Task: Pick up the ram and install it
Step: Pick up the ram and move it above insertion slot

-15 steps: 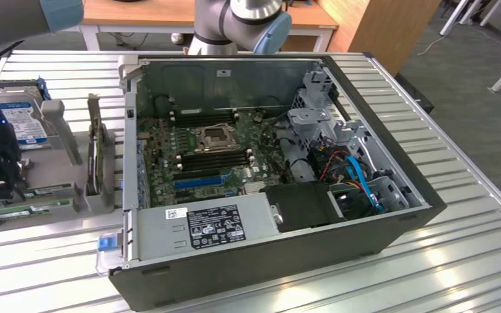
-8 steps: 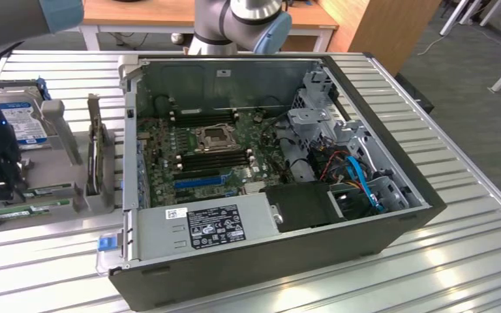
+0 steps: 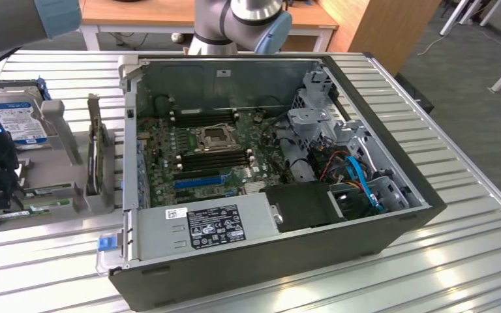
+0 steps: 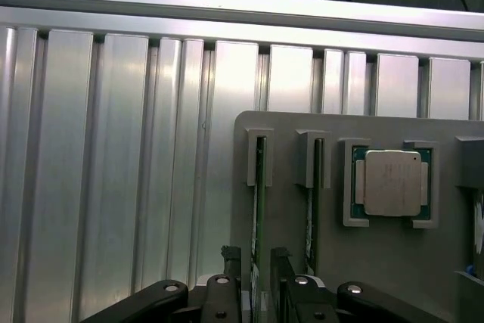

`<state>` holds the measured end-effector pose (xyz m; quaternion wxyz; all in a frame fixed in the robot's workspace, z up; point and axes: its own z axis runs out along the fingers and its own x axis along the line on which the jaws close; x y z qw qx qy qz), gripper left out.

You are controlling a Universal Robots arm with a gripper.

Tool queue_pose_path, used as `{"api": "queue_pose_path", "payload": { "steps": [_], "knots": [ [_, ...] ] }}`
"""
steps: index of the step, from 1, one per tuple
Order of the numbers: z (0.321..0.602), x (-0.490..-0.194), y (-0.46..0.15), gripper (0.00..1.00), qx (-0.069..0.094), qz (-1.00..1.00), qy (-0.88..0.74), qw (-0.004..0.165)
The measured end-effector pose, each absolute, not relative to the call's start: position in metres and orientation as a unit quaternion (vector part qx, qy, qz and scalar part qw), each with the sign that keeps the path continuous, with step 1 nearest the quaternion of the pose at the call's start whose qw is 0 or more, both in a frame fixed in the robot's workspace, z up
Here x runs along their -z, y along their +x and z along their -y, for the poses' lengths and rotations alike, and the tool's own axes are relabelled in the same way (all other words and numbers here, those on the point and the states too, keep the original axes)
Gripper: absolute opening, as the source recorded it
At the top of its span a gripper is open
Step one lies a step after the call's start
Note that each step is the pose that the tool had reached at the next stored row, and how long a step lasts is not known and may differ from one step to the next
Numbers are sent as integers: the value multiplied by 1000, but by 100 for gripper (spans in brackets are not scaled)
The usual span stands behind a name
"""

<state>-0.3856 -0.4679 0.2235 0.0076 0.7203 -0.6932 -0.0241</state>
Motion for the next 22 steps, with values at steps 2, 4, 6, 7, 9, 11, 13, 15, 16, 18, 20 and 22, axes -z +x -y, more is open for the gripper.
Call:
{"api": "queue_pose_path", "payload": {
  "steps": [2,4,6,7,9,11,13,15,16,18,20,22],
  "knots": [
    [468,-224,-386,29,24,693,720,8],
    [468,-224,-386,29,24,693,720,8],
    [467,-224,-386,29,24,693,720,8],
    [466,-224,-386,29,24,693,720,8],
    [465,-223,-386,29,24,693,720,8],
    [464,-223,-386,29,24,693,720,8],
    [464,-223,-386,29,24,693,720,8],
    [464,-223,-386,29,24,693,720,8],
    [464,-223,-385,29,24,693,720,8],
    [464,-223,-384,29,24,693,720,8],
    [464,-223,-382,29,24,693,720,8],
    [464,-224,-380,29,24,693,720,8]
  ]
}}
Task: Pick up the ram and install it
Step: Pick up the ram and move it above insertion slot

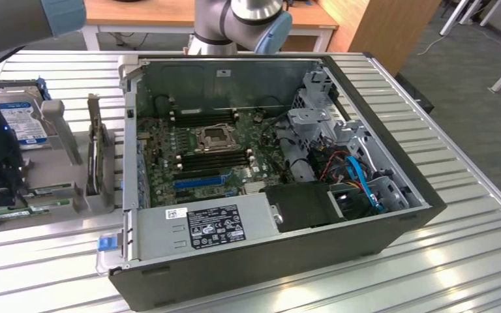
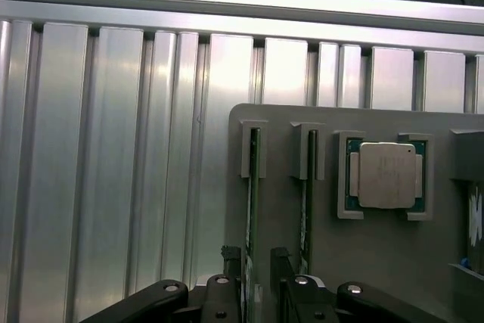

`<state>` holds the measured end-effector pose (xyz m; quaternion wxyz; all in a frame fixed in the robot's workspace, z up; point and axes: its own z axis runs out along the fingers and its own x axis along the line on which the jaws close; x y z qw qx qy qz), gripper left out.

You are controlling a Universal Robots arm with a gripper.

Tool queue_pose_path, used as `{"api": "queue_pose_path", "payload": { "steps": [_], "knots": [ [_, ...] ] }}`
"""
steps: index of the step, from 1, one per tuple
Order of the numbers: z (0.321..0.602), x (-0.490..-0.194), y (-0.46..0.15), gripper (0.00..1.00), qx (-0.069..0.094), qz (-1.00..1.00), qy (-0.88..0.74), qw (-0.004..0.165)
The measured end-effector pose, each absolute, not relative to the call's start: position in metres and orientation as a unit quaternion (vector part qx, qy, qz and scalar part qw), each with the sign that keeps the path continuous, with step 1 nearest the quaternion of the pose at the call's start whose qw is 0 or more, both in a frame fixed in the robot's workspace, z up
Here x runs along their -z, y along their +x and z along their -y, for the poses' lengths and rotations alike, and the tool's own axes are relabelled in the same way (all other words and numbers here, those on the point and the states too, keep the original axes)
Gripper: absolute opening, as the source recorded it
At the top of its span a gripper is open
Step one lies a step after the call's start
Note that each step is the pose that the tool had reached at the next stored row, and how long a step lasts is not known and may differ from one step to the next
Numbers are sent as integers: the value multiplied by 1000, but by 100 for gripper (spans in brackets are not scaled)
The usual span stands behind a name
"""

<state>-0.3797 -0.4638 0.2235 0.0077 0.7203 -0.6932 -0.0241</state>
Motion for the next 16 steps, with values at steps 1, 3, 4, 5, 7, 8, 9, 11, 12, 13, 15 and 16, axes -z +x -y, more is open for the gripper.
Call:
{"api": "queue_pose_path", "payload": {
  "steps": [1,3,4,5,7,8,9,11,12,13,15,16],
  "knots": [
    [464,-223,-379,29,24,693,720,8],
    [464,-223,-376,29,24,693,720,8],
    [464,-223,-375,29,24,693,720,8],
    [464,-223,-374,29,24,693,720,8],
    [464,-223,-372,29,24,693,720,8],
    [464,-223,-371,29,24,693,720,8],
    [464,-223,-371,29,24,693,720,8],
    [464,-223,-371,29,24,693,720,8],
    [464,-223,-371,29,24,693,720,8],
    [464,-223,-371,29,24,693,720,8],
    [464,-223,-371,29,24,693,720,8],
    [464,-223,-371,29,24,693,720,8]
  ]
}}
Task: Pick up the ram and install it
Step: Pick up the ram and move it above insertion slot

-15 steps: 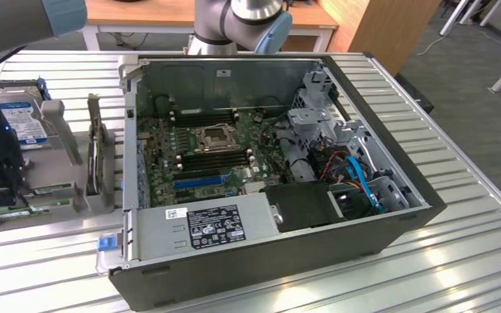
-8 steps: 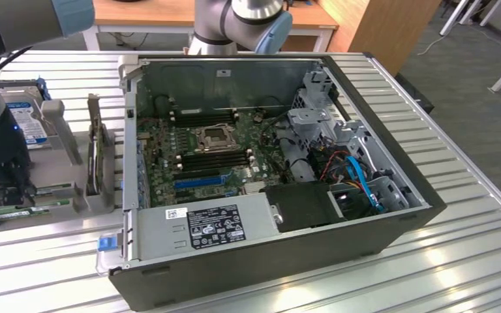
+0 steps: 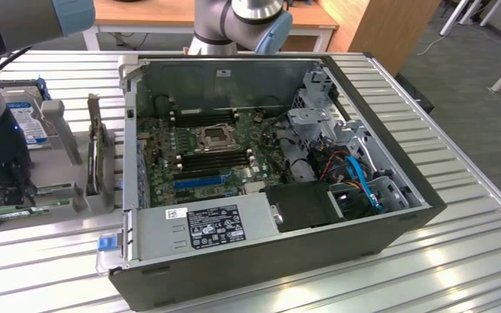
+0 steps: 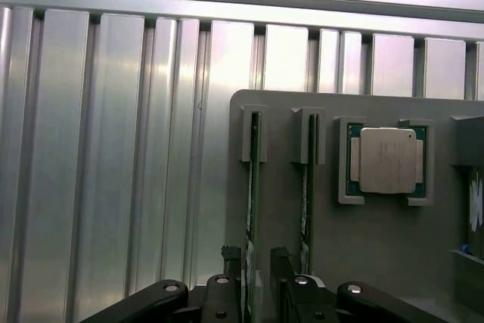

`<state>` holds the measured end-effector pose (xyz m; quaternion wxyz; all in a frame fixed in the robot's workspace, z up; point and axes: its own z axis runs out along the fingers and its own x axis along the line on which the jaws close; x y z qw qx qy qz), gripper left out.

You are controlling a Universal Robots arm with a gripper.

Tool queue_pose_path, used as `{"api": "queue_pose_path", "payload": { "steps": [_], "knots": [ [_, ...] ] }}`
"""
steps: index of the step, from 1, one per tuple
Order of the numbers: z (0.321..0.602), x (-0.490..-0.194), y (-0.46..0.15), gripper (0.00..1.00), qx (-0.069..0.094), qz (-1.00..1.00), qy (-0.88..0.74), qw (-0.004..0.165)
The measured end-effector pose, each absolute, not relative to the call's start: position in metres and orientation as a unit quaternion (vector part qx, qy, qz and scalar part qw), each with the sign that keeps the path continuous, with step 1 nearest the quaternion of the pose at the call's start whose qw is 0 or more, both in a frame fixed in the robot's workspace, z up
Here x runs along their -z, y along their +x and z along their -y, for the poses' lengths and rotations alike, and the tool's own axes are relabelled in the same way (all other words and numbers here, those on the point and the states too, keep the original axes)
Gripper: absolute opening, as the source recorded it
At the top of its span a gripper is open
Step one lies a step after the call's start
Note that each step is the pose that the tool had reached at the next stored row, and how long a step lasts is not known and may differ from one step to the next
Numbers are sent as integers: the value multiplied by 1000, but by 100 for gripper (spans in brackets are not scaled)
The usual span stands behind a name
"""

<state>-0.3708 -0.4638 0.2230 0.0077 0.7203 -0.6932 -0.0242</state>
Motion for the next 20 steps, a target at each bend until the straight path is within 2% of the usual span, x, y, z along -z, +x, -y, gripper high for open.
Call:
{"api": "queue_pose_path", "payload": {
  "steps": [20],
  "knots": [
    [459,-217,-371,29,24,693,720,8]
  ]
}}
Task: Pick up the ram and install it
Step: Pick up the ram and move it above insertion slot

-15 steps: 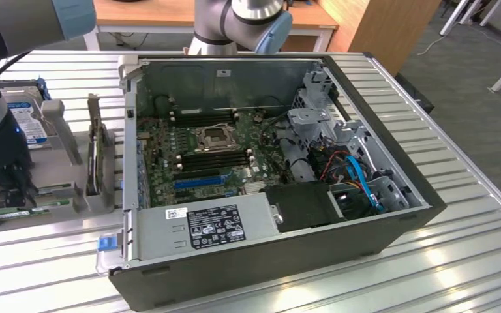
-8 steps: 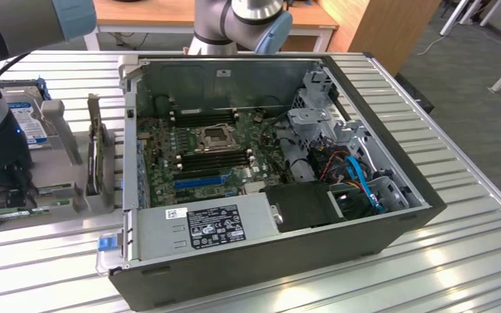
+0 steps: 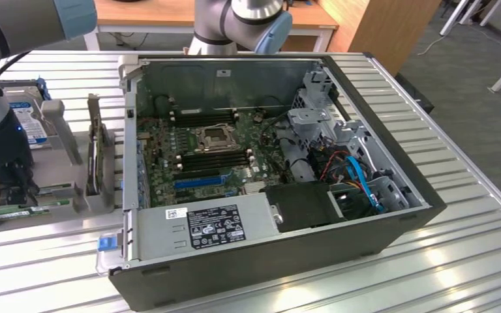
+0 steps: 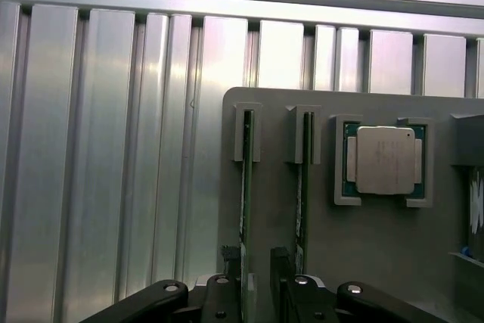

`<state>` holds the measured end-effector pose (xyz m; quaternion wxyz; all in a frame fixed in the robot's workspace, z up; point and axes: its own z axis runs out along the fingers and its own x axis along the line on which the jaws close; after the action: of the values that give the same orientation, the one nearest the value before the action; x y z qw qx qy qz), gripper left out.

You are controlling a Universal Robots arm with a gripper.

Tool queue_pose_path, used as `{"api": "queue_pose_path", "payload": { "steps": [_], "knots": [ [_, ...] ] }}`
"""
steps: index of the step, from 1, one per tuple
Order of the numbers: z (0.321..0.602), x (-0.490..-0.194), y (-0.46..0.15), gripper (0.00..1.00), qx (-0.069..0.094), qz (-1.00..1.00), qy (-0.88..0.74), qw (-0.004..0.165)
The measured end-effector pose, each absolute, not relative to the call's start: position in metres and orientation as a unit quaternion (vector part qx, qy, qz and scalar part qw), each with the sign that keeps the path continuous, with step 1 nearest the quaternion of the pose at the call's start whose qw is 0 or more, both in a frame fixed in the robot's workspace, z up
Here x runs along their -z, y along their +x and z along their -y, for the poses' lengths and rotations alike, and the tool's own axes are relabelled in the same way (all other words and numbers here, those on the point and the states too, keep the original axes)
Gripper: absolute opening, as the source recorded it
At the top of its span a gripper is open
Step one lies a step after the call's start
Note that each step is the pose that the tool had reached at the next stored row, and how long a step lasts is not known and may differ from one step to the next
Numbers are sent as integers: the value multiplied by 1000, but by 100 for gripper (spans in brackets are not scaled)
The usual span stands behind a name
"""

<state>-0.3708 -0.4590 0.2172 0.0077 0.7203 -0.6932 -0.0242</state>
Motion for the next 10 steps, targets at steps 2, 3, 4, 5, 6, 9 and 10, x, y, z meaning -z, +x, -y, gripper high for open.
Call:
{"api": "queue_pose_path", "payload": {
  "steps": [2,3,4,5,6,9,10],
  "knots": [
    [459,-217,-371,29,24,693,720,8],
    [459,-216,-371,29,24,693,720,8],
    [459,-216,-371,29,24,693,720,8],
    [459,-215,-371,29,24,693,720,8],
    [459,-214,-371,29,24,693,720,8],
    [459,-212,-371,29,24,693,720,8],
    [459,-212,-371,29,24,693,720,8]
  ]
}}
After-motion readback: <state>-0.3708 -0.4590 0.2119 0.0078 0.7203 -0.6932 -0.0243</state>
